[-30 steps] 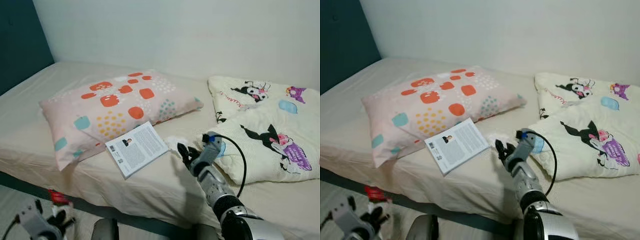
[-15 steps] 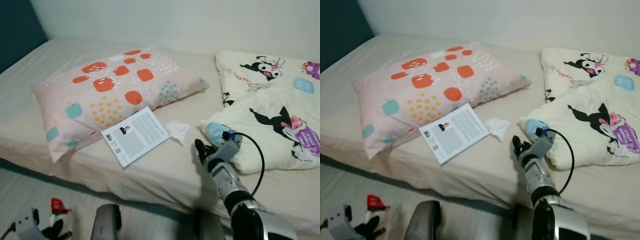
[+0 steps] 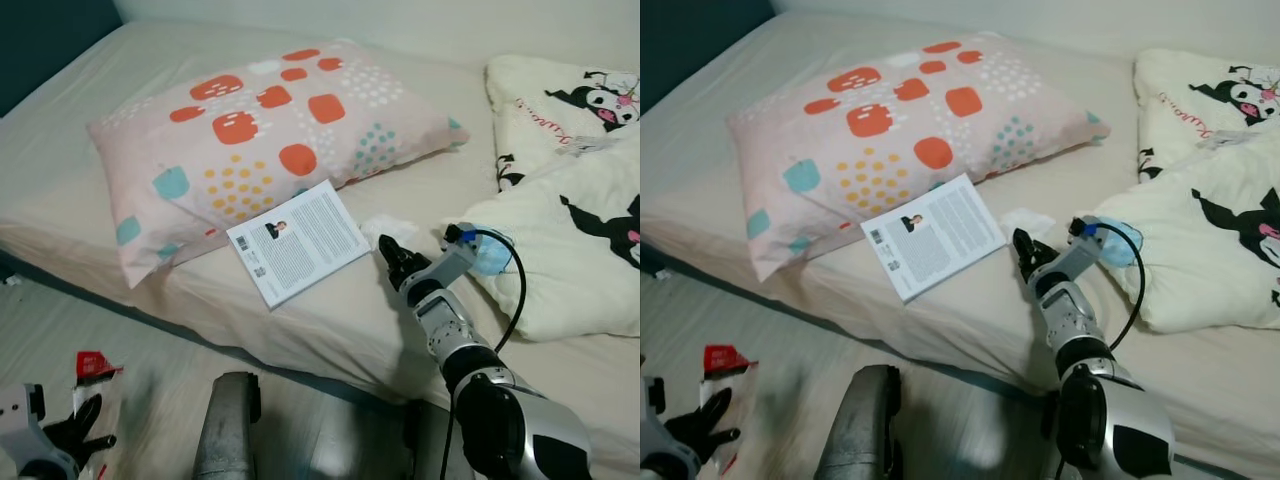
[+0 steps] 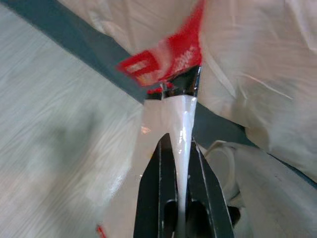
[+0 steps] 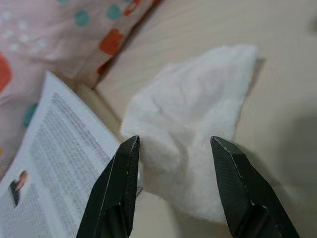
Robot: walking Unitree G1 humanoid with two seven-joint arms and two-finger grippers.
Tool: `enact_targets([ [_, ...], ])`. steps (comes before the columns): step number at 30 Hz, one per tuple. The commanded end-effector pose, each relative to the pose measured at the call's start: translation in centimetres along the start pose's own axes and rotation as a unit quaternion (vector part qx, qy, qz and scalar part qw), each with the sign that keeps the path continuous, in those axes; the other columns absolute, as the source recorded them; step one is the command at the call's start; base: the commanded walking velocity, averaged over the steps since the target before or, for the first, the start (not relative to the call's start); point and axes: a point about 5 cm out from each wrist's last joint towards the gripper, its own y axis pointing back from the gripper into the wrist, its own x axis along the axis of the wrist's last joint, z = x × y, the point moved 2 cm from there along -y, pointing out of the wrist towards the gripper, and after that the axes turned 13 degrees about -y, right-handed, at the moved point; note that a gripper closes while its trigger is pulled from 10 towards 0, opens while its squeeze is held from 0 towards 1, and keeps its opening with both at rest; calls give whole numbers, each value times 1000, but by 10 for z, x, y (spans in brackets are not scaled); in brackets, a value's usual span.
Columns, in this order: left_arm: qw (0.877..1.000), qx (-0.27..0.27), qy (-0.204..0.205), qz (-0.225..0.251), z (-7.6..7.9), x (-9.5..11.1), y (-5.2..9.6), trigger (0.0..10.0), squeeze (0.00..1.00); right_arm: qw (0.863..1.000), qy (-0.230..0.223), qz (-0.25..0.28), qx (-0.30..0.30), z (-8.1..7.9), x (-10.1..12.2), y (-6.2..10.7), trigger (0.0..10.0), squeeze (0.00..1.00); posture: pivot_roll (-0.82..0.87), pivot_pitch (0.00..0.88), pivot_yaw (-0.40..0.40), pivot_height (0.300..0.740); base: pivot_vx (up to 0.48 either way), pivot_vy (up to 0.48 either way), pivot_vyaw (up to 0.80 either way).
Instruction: Clean up the room
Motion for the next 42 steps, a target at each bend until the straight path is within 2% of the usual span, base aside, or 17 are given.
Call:
enact_targets([
  [1,1000,-2,8,-11,2,-1,12,10000,0,1000,-17,5,-22,6,4,1,10000,0,446,464,30,556,0,0,0],
  [7,1000,-11,0,-9,5,9,19,10000,0,999,-18,21,-35,5,14,-2,10000,0,452,482,34,556,0,0,0],
  [8,1000,-16,-6,-15,6,14,28,10000,0,998,-13,42,-52,5,29,-3,10000,0,453,505,39,556,0,0,0],
  [16,999,-22,-11,-31,11,16,40,10000,0,997,-1,52,-59,6,39,-4,10000,0,461,526,42,556,0,0,0],
  [17,999,-25,-12,-35,14,19,44,10000,0,998,24,39,-49,2,37,-5,118,0,469,539,44,556,0,0,0],
  [20,999,-26,-13,-37,15,23,48,10000,0,997,59,24,-37,-5,35,-8,0,0,470,549,47,556,0,0,0],
  [29,998,-24,-15,-47,17,27,53,10000,0,996,85,21,-11,-18,39,-13,0,0,471,562,44,556,0,0,0],
  [35,998,-25,-11,-51,21,27,54,10000,0,997,46,26,48,-31,41,-15,0,0,469,561,42,556,0,0,0],
  [38,998,-25,-2,-55,26,19,49,10000,0,990,-46,40,127,-43,40,-14,0,0,425,531,19,556,0,0,0],
  [42,998,-27,5,-54,30,14,44,10000,0,983,-79,54,159,-46,43,-12,0,0,404,514,5,556,0,0,0],
])
